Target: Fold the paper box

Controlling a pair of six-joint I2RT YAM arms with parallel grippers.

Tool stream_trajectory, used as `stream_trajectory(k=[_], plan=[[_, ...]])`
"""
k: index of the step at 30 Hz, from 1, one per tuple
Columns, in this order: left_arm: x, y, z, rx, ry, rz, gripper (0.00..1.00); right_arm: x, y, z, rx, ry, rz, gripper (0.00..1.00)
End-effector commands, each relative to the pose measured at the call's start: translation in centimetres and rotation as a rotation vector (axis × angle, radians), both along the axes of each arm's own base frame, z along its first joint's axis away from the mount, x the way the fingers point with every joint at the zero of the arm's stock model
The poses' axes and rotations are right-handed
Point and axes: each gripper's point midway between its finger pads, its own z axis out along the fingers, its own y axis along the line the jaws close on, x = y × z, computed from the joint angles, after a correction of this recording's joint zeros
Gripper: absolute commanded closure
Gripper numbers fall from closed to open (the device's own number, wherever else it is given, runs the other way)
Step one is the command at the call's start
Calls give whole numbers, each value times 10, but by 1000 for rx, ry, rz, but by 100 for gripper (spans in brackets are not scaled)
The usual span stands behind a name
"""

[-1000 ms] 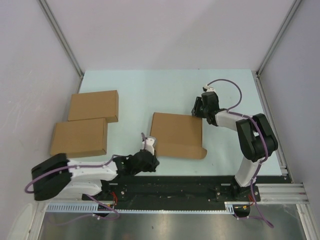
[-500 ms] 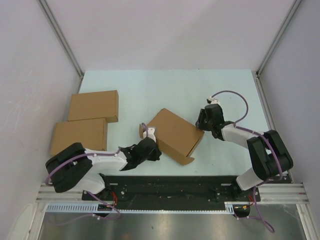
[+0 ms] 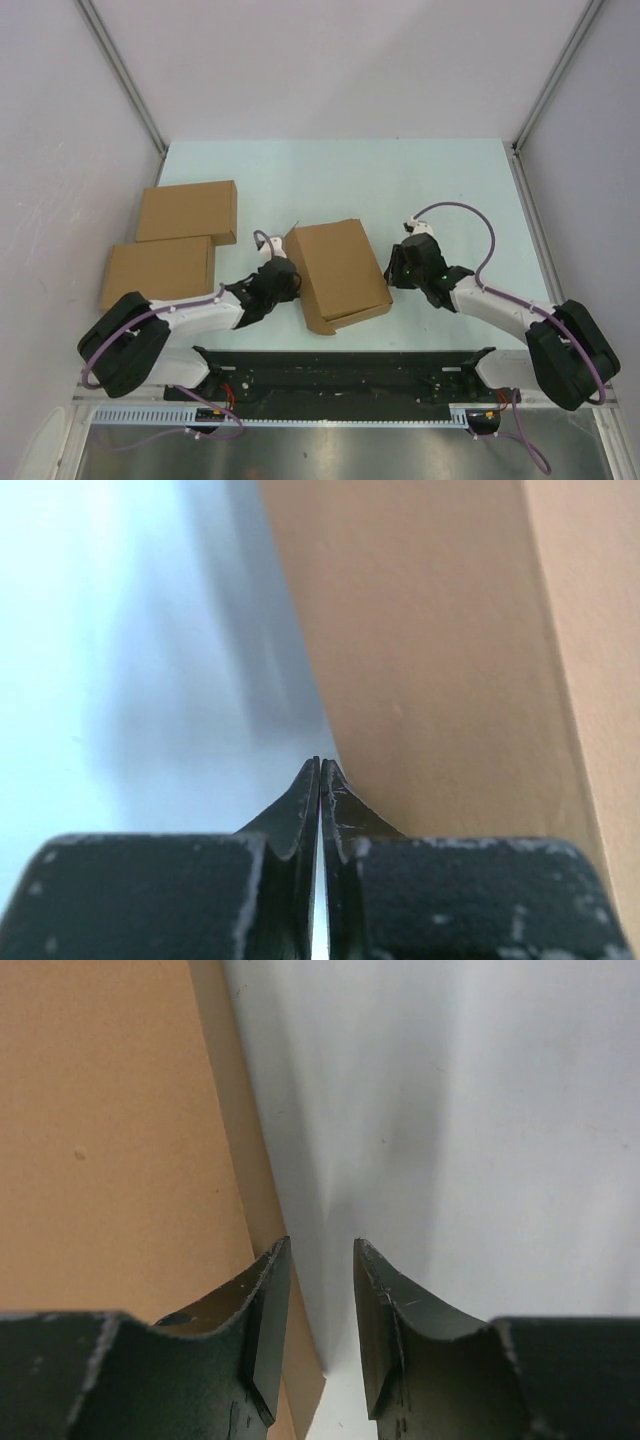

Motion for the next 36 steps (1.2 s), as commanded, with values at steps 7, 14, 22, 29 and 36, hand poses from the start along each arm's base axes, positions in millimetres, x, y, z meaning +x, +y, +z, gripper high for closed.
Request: stream_trajectory(k=[7,14,22,29,36], plan=[[7,100,31,205,-12,471,77,16,-14,78,66,-239,-93,60],[10,111,60,14,-92,557,74,-1,88,123,395,-331,312,59],[14,100,83,-131,-166,526,74,-25,143,64,460,-127,491,59],[19,90,85,-155,-172,480,73,-29,139,25,389,-21,479,61],[20,81,66,-144,-113,470,73,9,110,114,391,-278,377,57]])
